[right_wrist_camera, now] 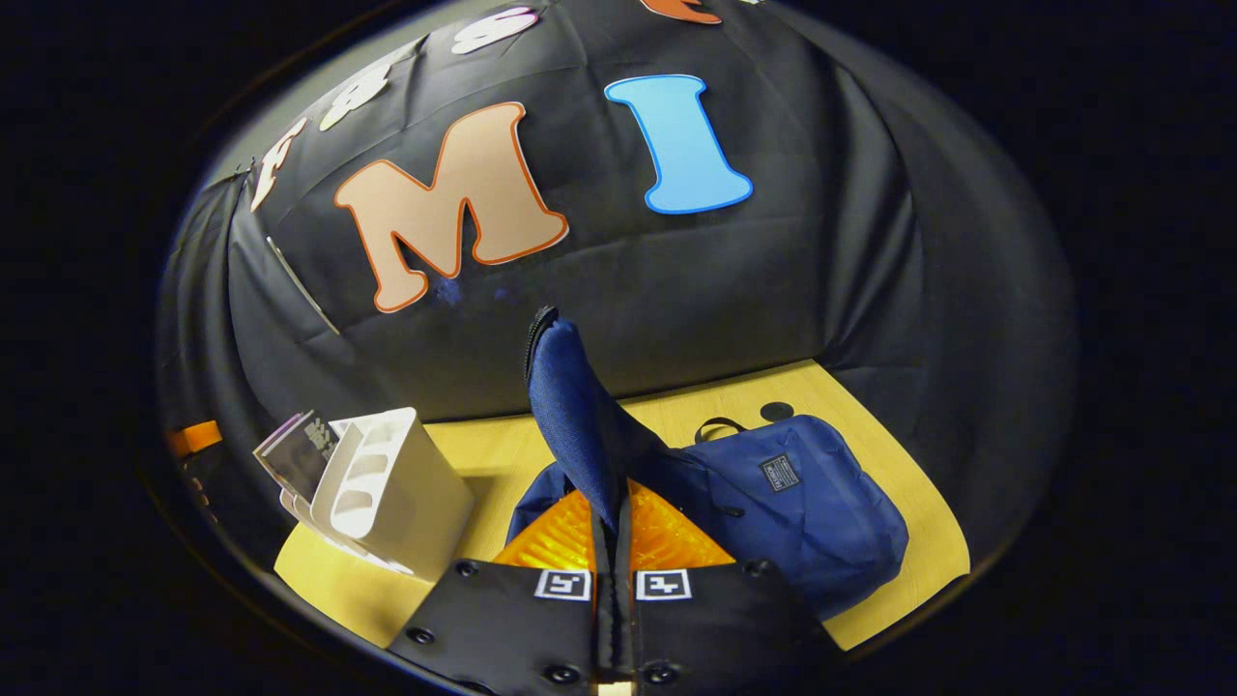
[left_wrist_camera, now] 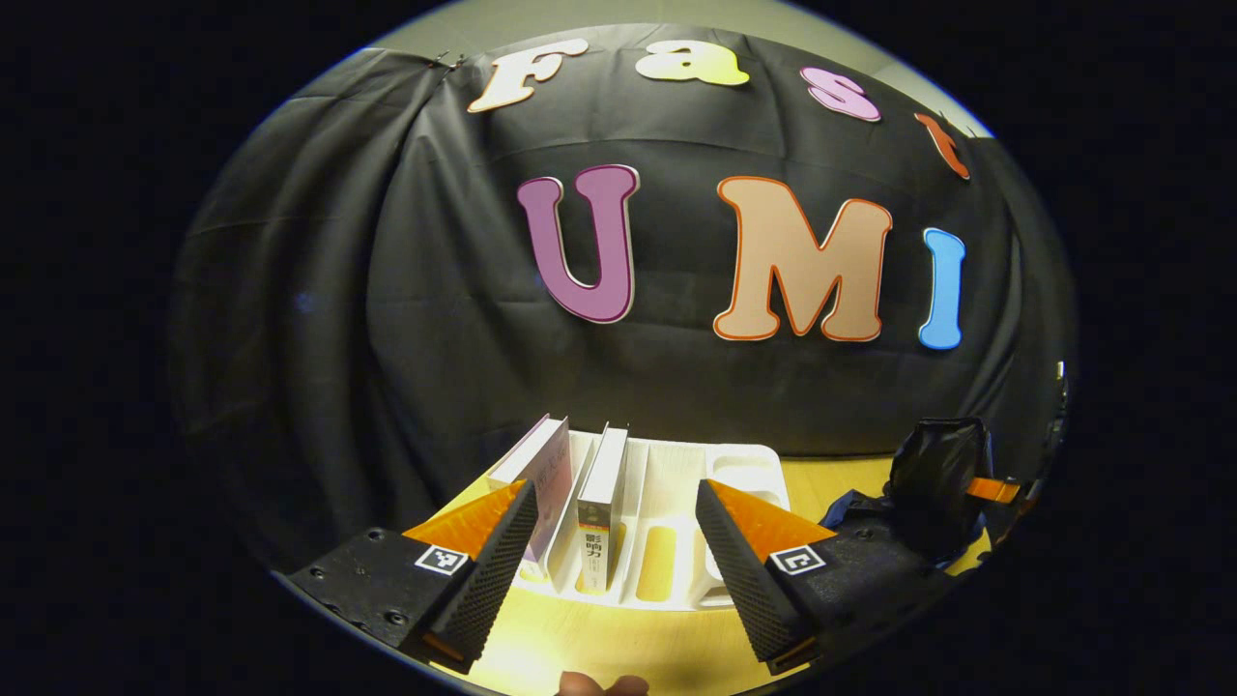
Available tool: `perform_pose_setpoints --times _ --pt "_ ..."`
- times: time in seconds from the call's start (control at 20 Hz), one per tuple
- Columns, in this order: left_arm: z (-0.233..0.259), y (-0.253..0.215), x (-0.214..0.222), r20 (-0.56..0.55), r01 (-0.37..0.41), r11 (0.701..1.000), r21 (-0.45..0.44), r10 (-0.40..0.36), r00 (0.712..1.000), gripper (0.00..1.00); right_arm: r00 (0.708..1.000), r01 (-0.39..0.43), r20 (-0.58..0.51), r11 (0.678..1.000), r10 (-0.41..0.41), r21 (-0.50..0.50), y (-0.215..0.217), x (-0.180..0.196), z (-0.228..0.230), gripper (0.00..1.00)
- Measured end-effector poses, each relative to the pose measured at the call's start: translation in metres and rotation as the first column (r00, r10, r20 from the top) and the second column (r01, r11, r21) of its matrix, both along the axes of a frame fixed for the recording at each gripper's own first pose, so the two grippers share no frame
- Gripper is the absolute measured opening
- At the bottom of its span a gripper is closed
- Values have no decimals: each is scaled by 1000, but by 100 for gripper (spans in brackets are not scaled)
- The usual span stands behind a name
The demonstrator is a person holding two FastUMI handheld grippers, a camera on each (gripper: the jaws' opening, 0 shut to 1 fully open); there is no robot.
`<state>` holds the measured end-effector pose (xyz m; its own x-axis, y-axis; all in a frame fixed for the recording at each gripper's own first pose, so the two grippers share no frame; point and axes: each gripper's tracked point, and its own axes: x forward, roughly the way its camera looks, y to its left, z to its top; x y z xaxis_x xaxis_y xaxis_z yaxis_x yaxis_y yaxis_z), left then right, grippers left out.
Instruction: Open the schoolbag, grab two books from the bookshelf and put them into the schoolbag.
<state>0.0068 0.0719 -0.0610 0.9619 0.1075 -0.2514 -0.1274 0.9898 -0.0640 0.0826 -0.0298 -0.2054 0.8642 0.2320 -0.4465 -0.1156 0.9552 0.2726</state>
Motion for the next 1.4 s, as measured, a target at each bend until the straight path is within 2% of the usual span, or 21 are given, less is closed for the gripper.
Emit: perform_pose_setpoints --times 0.25,0.45,0.65,0.85,0.95,1.0,1.2,1.25,1.3,1.35,1.4 --pt "-16 -5 39 -84 87 994 73 -80 993 97 1000 3 -6 1000 -3 8 0 -3 1 4" --pt "-49 -2 72 -198 121 991 50 -109 974 95 1000 0 -4 1000 0 0 -2 -2 3 3" --pt "-71 5 102 -279 150 986 76 -123 952 95 1000 -4 -5 1000 4 -3 -2 -2 6 4" --pt "-96 14 124 -386 149 988 46 -119 915 94 1000 4 -5 1000 -4 6 -4 -2 8 3" --pt "-106 19 129 -446 151 988 33 -120 887 94 1000 5 -4 1000 -5 5 -5 -2 7 7" --pt "-111 23 129 -473 154 987 38 -118 873 93 1000 6 -3 1000 -6 4 -5 -2 9 3" --pt "-125 29 132 -563 198 979 50 -136 815 79 1000 19 -3 1000 -19 10 -9 -2 11 3" --pt "-129 27 131 -588 211 977 43 -146 796 66 1000 22 -4 1000 -22 13 -10 -2 10 3" --pt "-135 26 128 -620 218 975 43 -145 771 65 1000 25 -8 1000 -25 18 -11 0 9 3" --pt "-142 29 124 -652 220 975 37 -144 744 51 1000 27 -9 999 -27 21 -11 0 8 3" --pt "-147 31 123 -664 215 976 24 -145 734 46 1000 28 -10 999 -27 24 -10 1 8 3"
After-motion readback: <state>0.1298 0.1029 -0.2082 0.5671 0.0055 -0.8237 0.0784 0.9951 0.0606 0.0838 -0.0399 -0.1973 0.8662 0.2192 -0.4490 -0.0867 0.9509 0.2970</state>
